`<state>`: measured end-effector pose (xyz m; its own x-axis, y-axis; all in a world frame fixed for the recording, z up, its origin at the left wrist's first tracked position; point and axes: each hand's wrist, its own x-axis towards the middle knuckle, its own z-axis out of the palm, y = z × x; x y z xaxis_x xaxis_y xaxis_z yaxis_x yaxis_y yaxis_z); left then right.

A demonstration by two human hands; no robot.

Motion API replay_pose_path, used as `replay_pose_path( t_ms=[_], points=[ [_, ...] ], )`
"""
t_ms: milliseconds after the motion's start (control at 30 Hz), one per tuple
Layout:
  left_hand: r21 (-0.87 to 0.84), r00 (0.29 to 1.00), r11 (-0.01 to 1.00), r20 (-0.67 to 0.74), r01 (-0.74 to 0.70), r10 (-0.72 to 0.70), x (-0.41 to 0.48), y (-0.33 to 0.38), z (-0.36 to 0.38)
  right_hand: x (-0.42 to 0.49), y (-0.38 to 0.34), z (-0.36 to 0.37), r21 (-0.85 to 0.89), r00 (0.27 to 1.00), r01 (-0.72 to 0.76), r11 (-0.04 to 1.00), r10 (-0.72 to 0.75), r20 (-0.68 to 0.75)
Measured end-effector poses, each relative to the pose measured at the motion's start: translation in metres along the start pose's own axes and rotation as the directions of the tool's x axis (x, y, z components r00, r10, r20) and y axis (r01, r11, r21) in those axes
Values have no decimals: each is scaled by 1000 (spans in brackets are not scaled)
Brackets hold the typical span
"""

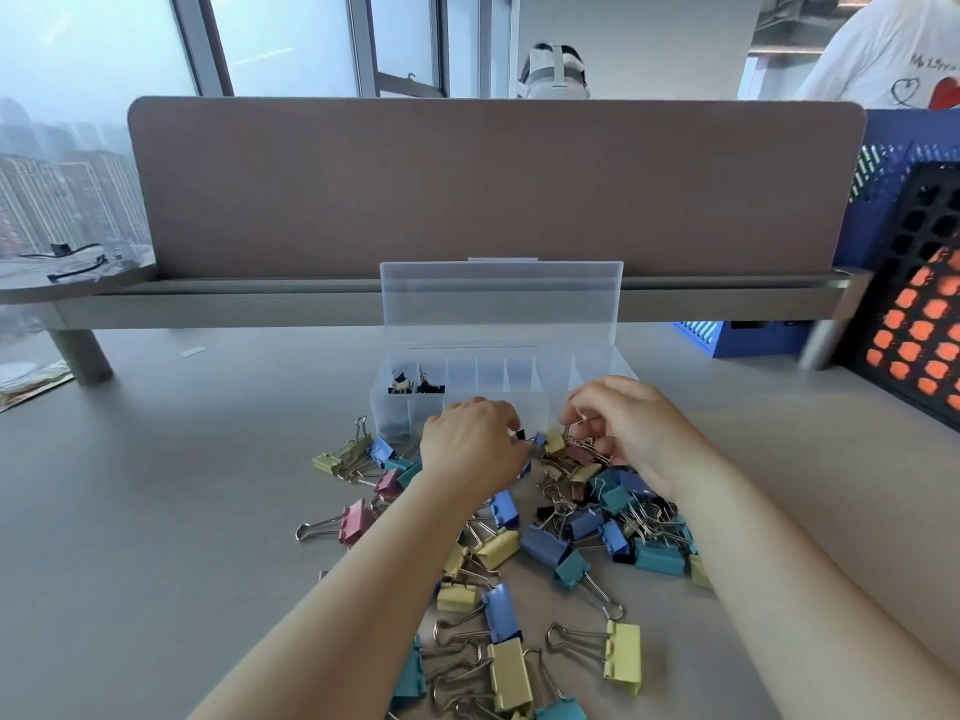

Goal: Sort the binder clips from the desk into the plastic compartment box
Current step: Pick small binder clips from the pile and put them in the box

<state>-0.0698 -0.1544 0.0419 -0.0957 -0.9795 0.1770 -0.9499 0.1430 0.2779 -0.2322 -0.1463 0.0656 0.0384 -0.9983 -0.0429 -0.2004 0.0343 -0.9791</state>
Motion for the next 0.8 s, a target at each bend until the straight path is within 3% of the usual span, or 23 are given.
replay_pose_path(
  t_ms=[100,167,200,267,333,433,567,800],
  points=[
    [56,1000,998,-11,15,-15,6,10,3,3,0,-4,411,986,-168,896,144,87],
    [90,999,995,0,40,-40,7,14,2,3,0,-4,441,981,-192,877,161,109],
    [111,998,993,15,51,-53,7,15,1,3,0,-3,347,985,-166,923,143,93],
    [142,996,988,51,65,-72,8,15,0,1,2,-1,-57,999,-29,998,32,44],
    [142,994,987,71,69,-80,6,14,0,0,5,2,-415,991,132,900,-110,77],
    [110,996,992,51,63,-69,3,11,1,-1,7,4,-697,974,222,682,-117,197],
    [50,999,997,8,51,-51,-1,5,2,-3,9,7,-818,971,232,527,-74,227],
    [-153,996,987,-60,52,-62,-7,-10,-2,-5,11,14,-870,956,295,394,-128,266]
  ],
)
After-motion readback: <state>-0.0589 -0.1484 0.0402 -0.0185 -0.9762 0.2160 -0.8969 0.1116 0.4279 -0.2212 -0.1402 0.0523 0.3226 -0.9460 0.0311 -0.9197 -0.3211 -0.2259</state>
